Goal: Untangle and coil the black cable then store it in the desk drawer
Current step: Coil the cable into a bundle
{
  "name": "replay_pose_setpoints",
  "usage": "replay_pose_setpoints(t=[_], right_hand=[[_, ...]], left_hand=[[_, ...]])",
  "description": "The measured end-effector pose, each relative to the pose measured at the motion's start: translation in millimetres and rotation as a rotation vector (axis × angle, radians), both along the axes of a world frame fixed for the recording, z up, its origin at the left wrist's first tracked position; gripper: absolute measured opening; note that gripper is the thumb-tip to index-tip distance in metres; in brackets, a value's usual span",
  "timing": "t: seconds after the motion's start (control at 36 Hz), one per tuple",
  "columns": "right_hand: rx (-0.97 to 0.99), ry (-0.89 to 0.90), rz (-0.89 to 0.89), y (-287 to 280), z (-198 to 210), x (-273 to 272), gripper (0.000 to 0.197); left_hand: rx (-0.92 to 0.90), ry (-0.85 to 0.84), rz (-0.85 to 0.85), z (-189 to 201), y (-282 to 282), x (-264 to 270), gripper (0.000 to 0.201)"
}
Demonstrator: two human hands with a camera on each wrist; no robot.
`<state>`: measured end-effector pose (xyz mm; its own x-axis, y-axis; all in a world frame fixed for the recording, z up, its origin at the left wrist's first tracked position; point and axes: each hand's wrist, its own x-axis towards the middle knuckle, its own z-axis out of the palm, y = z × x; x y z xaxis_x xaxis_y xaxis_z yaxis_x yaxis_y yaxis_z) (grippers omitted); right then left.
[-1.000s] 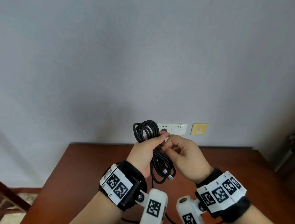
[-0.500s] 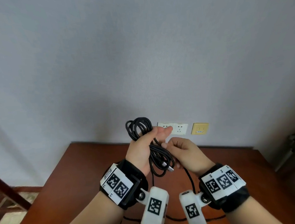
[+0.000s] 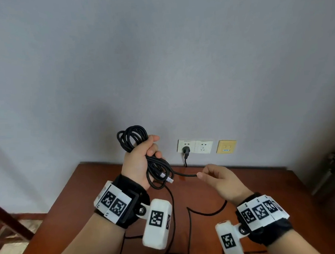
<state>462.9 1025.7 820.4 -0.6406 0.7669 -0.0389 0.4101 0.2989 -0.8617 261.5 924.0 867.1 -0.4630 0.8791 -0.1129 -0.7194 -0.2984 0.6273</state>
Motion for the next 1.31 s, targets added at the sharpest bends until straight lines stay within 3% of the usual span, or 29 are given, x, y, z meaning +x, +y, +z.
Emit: replay_pose_setpoints(t=[0.06,0.17,0.31,0.36,0.47,0.53,0.67,0.78,0.86,0.94,1.11,1.19,1.31], right_hand=[[0.050,0.024,0.046,2.6,3.6,2.9,0.018],[0.207,0.051,0.133,3.4,14.5,7.5,0.020],[0.532,-0.034,0.268,2.9,28.1,3.2,0.016],[0.621,-0.062,0.338,-0.1,33.2,0.1,0.023],[0.707,0.022,0.406,-5.7,41.8,-6.7,0.028],[0.717,0.096,0.390,-7.2,46.0,-9.1,0.025],[0.694,0.234,0.254,-9.9,49.8,-16.8,0.022],[0.688,0.226,0.086,-10.1,49.1,-15.8,0.040],[0.690,0.235,0.094,-11.6,48.6,-14.9,0.043],[0.731,0.203,0.101,-14.4,50.7,-16.9,0.038],[0.688,0.195,0.072,-16.2,55.7,-19.2,0.038],[0.547,0.237,0.050,-19.6,53.8,-20.7,0.042],[0.284,0.366,0.058,-19.5,46.2,-18.9,0.024]], left_hand=[[-0.015,0.018,0.015,0.1,0.3,-4.4,0.020],[-0.051,0.080,0.025,2.4,1.2,-11.8,0.020],[-0.209,0.377,-0.006,4.6,3.5,-7.3,0.019],[-0.261,0.499,-0.030,5.3,4.5,-0.9,0.016],[-0.329,0.561,-0.107,9.5,6.1,13.5,0.010],[-0.351,0.577,-0.162,9.2,6.0,17.5,0.009],[-0.342,0.816,-0.340,4.7,4.1,24.7,0.026],[-0.379,0.792,-0.379,9.4,0.5,27.1,0.044],[-0.428,0.952,-0.446,10.0,-2.4,25.9,0.059],[-0.328,1.046,-0.531,5.5,-3.1,28.9,0.070],[-0.250,0.980,-0.533,-2.1,-0.9,34.5,0.056],[-0.178,0.888,-0.566,-4.1,-1.6,33.0,0.032],[-0.233,0.771,-0.451,-2.7,-4.6,37.7,0.006]])
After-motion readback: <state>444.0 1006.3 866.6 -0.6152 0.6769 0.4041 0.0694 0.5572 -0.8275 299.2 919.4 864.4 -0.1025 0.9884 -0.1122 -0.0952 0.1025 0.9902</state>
